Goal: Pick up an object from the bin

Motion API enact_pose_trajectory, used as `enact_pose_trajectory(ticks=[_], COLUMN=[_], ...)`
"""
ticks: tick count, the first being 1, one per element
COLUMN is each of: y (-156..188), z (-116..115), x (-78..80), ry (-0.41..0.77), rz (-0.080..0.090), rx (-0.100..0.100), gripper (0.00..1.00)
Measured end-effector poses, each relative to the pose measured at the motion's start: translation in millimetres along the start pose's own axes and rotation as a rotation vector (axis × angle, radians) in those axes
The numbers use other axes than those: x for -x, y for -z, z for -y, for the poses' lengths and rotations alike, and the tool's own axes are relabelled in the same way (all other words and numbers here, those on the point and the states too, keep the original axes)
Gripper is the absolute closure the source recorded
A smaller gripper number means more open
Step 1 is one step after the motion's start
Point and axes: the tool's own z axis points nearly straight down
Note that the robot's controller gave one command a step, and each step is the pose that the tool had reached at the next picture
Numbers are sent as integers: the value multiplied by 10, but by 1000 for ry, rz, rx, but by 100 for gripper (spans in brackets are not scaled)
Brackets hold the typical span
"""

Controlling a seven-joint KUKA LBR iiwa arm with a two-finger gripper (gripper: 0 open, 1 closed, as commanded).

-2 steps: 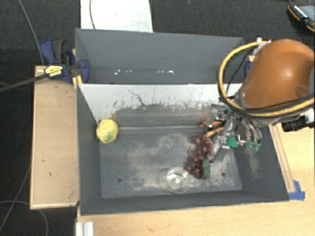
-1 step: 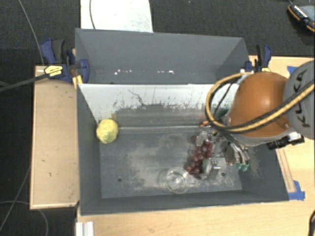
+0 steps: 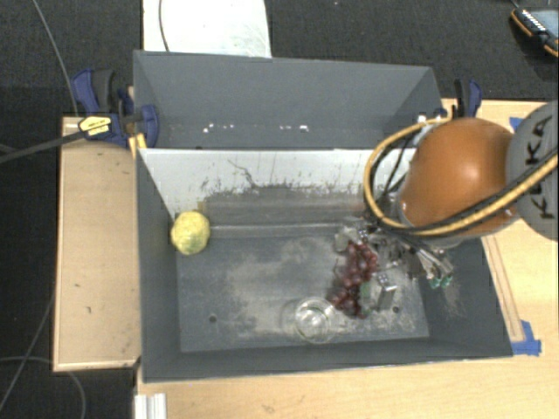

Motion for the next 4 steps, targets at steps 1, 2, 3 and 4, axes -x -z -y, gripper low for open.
enact_pose_trajectory(ticks=[1,2,3,4], y=[-905,-1215,-1256,-1256], z=[36,83,462,462], x=[-53,-77,-63,-63], ry=[-95,23,388,388], rz=[-9,-8,-8,-8], rx=[2,2,6,6], gripper=[0,0,100,100])
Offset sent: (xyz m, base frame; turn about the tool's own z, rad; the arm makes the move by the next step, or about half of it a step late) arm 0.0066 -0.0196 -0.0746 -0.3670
